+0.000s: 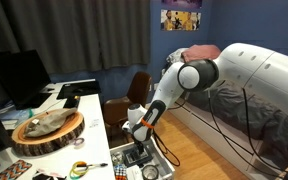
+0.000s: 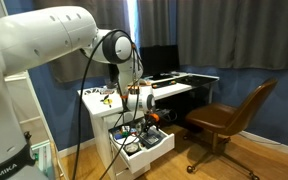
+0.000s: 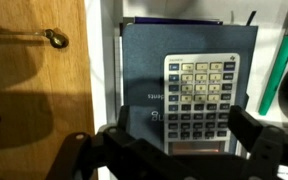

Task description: Put the calculator inside the drawer

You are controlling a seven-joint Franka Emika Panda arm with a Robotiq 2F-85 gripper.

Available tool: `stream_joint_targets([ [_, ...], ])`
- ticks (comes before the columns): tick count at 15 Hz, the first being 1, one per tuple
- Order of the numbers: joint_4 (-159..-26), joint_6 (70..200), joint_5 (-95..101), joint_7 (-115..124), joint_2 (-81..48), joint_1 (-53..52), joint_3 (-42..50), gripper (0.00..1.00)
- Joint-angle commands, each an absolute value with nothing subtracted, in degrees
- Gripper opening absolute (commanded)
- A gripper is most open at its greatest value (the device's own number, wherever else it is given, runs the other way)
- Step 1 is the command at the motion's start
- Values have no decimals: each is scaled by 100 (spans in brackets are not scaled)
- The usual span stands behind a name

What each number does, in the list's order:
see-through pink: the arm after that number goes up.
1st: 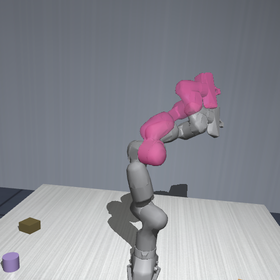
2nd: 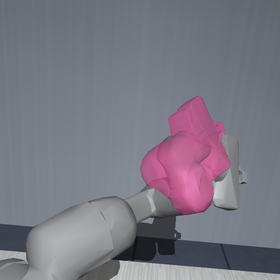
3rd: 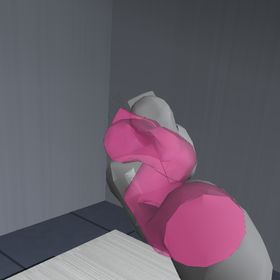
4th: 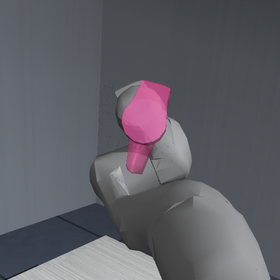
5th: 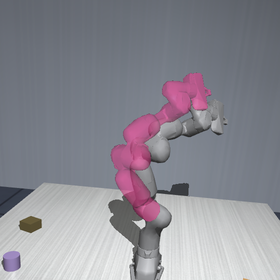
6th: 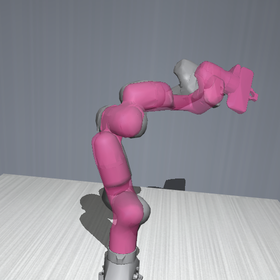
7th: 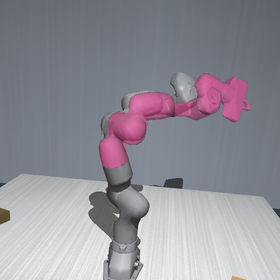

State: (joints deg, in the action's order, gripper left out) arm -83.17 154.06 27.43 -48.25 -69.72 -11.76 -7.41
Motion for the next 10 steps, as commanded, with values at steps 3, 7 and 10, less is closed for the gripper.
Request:
stream_joint_targets([
  [3, -9788, 15645, 1960, -4946, -5738, -248, -1647, 100],
  [7, -10485, 15849, 1183, -4737, -5143, 427, -2112, 100],
  [10, -11008, 16296, 708, -4295, -4790, 636, -2217, 100],
])
